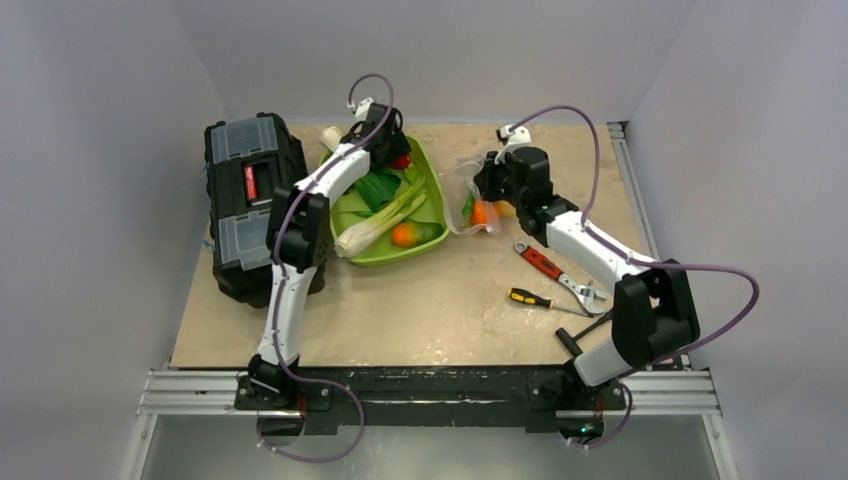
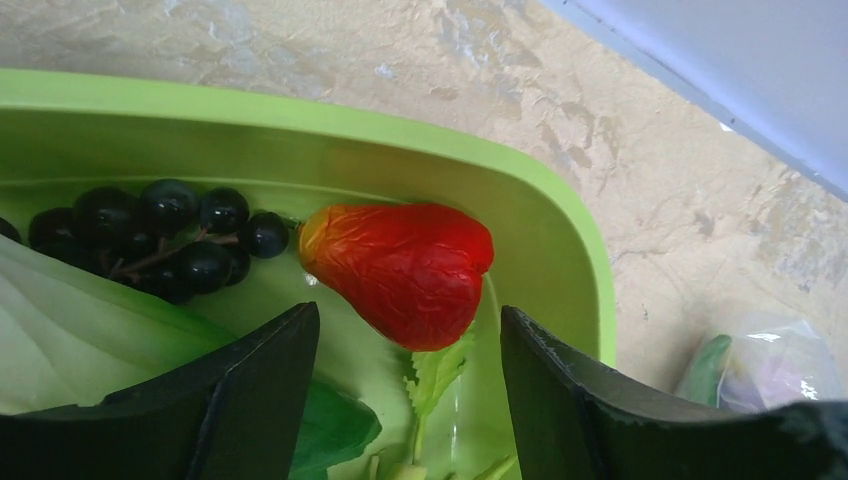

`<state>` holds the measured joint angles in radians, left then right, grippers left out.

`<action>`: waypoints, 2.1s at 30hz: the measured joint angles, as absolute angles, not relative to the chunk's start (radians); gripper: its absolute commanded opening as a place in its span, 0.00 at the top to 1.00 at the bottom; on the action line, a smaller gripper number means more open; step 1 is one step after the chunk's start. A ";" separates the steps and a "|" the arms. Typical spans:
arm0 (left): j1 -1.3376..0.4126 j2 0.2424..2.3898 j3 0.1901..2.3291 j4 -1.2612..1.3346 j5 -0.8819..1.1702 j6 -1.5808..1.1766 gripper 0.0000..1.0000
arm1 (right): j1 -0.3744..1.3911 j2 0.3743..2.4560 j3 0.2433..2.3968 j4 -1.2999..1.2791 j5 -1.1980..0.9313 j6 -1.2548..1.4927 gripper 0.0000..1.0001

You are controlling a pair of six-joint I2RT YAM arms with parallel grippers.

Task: Place the food in the zip-top bag and seal the zipper
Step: Pick up the fake vegetable from the bin, then place the fake vegetable in the zipper food storage bag.

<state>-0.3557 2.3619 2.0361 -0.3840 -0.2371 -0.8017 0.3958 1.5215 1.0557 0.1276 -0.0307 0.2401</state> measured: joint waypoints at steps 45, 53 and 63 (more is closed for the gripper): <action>-0.317 2.320 1.891 -0.311 -0.070 -0.909 0.95 | 0.385 1.522 1.056 0.129 -0.101 0.227 1.00; -0.317 2.128 1.765 -0.312 0.049 -0.825 1.00 | 0.385 1.522 1.056 0.130 -0.110 0.227 1.00; -0.353 1.837 1.537 -0.293 0.287 -0.769 1.00 | 0.385 1.522 1.056 0.130 -0.127 0.227 1.00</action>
<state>-0.3534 1.8374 1.5372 -0.2928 0.2874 -0.7692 0.3847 1.5215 1.0557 0.1303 -0.1272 0.2272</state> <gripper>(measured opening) 0.406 0.003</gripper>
